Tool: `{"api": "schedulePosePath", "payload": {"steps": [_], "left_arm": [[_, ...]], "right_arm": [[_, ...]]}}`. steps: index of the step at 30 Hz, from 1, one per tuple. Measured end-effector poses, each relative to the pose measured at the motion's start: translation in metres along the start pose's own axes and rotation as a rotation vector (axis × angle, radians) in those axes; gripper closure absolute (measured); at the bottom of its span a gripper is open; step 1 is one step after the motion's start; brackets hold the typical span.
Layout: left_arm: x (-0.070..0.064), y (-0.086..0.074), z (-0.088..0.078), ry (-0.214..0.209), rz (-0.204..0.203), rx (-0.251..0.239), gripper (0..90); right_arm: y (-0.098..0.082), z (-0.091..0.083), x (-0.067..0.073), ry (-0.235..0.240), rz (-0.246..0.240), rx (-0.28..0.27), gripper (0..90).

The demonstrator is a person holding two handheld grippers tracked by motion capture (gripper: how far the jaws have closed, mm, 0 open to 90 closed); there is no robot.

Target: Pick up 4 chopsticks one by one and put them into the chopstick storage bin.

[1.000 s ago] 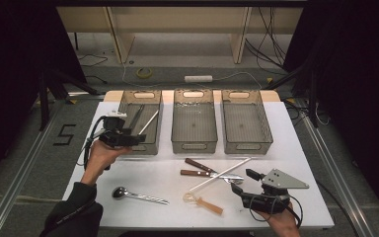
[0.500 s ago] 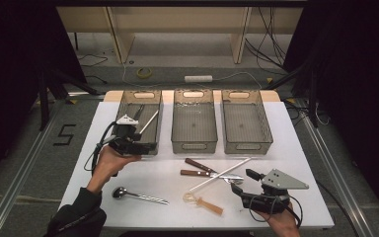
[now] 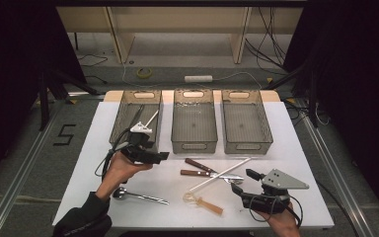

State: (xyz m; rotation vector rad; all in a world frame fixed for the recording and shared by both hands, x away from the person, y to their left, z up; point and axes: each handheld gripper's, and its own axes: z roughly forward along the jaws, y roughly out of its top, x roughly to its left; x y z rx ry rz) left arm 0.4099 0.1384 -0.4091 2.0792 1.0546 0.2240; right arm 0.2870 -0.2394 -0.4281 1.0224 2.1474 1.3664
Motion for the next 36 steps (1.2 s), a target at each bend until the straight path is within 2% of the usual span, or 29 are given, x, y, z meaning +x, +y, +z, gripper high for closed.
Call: {"api": "schedulePosePath", "payload": {"steps": [7, 20, 23, 26, 36], "left_arm": [[-0.015, -0.001, 0.005, -0.037, 0.015, 0.011, 23.6], [-0.052, -0.004, 0.023, -0.071, 0.091, 0.042, 23.6], [-0.057, -0.005, 0.026, -0.073, 0.091, 0.036, 23.7], [-0.060, -0.007, 0.030, -0.092, 0.088, 0.042, 23.8], [-0.080, -0.009, 0.045, -0.123, 0.132, 0.082, 26.8]], "right_arm": [[0.000, 0.000, 0.000, -0.004, -0.002, 0.000, 30.5], [0.000, 0.000, -0.001, -0.006, -0.004, 0.000, 30.5], [0.000, 0.000, -0.001, -0.006, -0.004, 0.000, 30.5], [0.000, 0.000, -0.001, -0.007, -0.005, 0.001, 30.5], [0.000, 0.000, -0.001, -0.008, -0.006, 0.001, 30.5]]}}
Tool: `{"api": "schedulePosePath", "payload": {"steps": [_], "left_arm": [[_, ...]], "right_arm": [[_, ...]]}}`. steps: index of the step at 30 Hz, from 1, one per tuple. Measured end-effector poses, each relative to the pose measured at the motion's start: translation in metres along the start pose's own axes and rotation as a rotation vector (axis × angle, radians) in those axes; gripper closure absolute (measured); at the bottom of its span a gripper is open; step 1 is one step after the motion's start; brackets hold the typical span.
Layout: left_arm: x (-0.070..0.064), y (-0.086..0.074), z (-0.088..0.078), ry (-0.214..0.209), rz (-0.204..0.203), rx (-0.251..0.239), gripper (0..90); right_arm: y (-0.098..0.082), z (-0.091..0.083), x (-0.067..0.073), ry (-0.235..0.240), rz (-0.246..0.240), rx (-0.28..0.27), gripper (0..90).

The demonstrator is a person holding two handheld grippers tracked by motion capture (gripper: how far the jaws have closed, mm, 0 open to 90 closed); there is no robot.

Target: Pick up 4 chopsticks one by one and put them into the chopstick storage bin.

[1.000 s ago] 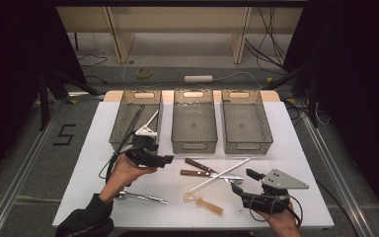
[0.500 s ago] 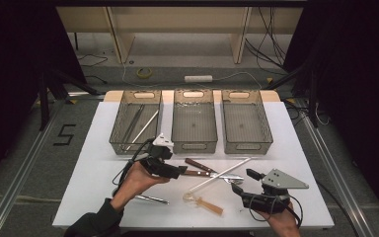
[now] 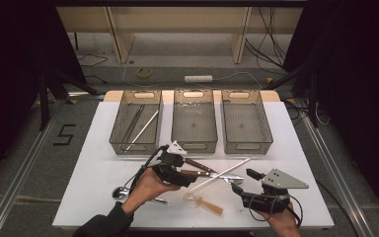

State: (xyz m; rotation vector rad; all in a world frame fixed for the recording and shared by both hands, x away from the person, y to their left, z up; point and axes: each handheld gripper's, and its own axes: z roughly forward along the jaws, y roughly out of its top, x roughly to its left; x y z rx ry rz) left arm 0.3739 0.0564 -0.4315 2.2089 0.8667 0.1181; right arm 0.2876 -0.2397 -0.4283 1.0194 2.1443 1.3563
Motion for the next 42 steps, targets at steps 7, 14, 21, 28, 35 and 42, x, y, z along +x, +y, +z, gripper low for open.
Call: {"api": "schedulePosePath", "payload": {"steps": [7, 14, 21, 28, 35, 42], "left_arm": [[-0.007, -0.001, 0.009, -0.004, 0.011, 0.020, 31.2], [-0.013, -0.004, 0.019, -0.015, 0.028, 0.051, 36.8], [-0.018, -0.005, 0.027, -0.026, 0.046, 0.069, 45.1], [-0.019, -0.009, 0.040, -0.017, 0.060, 0.106, 54.3], [-0.020, -0.011, 0.047, -0.018, 0.078, 0.129, 64.5], [-0.021, -0.012, 0.051, -0.027, 0.103, 0.146, 74.4]], "right_arm": [[0.000, 0.000, 0.000, 0.000, 0.001, 0.001, 30.5], [0.000, 0.000, 0.000, 0.001, 0.001, -0.001, 30.5], [0.000, 0.000, 0.000, 0.001, 0.000, 0.002, 30.5], [0.000, 0.000, 0.000, 0.002, -0.002, 0.003, 30.5], [0.000, 0.001, 0.000, 0.002, -0.003, 0.004, 30.5], [0.000, 0.001, 0.000, 0.002, -0.005, 0.007, 30.5]]}}
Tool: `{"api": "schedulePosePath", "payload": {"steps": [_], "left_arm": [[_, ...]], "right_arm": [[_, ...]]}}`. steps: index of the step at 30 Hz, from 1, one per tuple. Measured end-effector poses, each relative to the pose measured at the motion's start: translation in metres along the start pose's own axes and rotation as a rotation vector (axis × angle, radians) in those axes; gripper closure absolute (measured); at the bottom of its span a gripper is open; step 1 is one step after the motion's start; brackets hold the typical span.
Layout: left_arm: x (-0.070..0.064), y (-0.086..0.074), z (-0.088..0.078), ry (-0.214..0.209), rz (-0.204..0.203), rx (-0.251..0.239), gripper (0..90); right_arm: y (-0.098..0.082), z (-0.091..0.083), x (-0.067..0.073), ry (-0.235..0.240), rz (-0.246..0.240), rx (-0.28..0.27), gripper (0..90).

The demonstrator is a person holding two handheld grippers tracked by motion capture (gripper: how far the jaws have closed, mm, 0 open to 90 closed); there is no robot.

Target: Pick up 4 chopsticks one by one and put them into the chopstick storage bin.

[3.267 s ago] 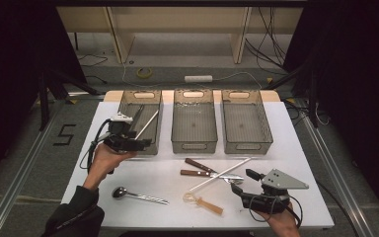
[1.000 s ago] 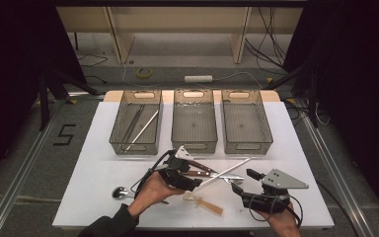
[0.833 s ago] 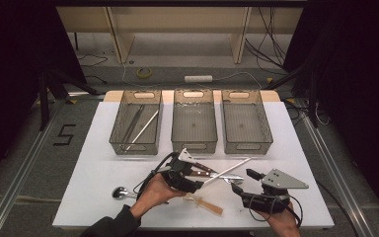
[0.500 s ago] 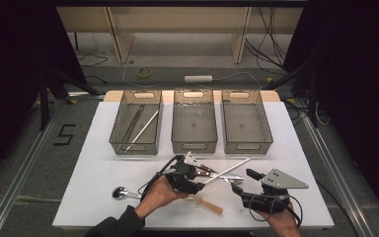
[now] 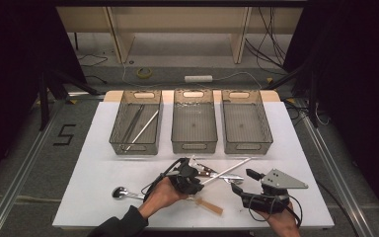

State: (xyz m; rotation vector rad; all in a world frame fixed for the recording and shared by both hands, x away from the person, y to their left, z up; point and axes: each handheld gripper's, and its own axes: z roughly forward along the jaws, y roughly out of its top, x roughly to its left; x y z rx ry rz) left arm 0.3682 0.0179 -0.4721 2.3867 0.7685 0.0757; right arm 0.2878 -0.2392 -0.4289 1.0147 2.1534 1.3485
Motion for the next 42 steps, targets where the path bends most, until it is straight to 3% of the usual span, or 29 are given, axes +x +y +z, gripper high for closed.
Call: {"api": "schedulePosePath", "payload": {"steps": [7, 18, 30, 42], "left_arm": [[-0.002, 0.000, 0.004, 0.009, 0.024, 0.014, 83.5], [-0.004, -0.002, 0.003, 0.027, 0.062, 0.001, 86.1], [-0.004, -0.001, -0.007, -0.002, 0.086, -0.021, 86.3], [-0.002, 0.003, -0.022, -0.038, 0.070, -0.064, 86.3]], "right_arm": [[0.000, 0.000, 0.000, 0.000, 0.000, 0.000, 30.5], [0.000, 0.000, 0.000, 0.000, 0.001, -0.002, 30.5], [0.000, -0.001, 0.000, -0.001, 0.001, -0.006, 30.5], [0.000, -0.001, 0.000, 0.000, 0.000, -0.004, 30.5]]}}
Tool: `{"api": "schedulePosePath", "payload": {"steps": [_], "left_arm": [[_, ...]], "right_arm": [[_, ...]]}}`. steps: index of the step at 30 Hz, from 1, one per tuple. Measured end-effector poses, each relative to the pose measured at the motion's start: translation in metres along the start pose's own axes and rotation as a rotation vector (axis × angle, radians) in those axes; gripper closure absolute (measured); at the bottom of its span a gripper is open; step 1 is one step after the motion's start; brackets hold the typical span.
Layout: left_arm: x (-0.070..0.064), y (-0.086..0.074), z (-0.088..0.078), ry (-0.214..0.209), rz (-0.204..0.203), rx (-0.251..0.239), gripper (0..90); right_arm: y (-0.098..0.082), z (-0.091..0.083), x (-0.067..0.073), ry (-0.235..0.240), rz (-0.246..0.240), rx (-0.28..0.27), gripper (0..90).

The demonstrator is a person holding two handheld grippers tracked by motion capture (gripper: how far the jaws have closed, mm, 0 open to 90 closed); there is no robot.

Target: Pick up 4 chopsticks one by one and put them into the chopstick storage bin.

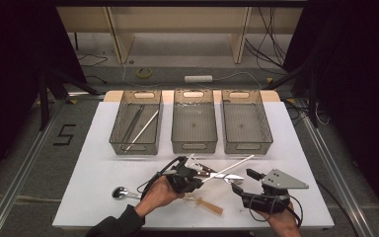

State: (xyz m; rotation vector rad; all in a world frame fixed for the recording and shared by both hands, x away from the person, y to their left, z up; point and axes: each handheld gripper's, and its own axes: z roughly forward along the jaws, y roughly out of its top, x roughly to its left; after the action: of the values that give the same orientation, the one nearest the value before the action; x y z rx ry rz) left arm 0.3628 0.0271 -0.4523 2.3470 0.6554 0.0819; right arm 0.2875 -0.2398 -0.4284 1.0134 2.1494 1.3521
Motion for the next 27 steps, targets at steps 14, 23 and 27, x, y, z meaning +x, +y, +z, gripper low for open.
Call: {"api": "schedulePosePath", "payload": {"steps": [14, 23, 27], "left_arm": [[0.009, 0.005, -0.022, -0.011, -0.023, -0.057, 86.3], [0.012, 0.008, -0.037, -0.015, -0.030, -0.099, 86.3], [0.013, 0.010, -0.044, -0.010, -0.026, -0.111, 86.3]], "right_arm": [[0.000, 0.000, 0.000, 0.001, 0.000, -0.002, 30.5], [0.000, 0.000, 0.000, 0.000, 0.002, -0.002, 30.5], [0.000, 0.000, 0.000, 0.000, 0.000, 0.000, 30.5]]}}
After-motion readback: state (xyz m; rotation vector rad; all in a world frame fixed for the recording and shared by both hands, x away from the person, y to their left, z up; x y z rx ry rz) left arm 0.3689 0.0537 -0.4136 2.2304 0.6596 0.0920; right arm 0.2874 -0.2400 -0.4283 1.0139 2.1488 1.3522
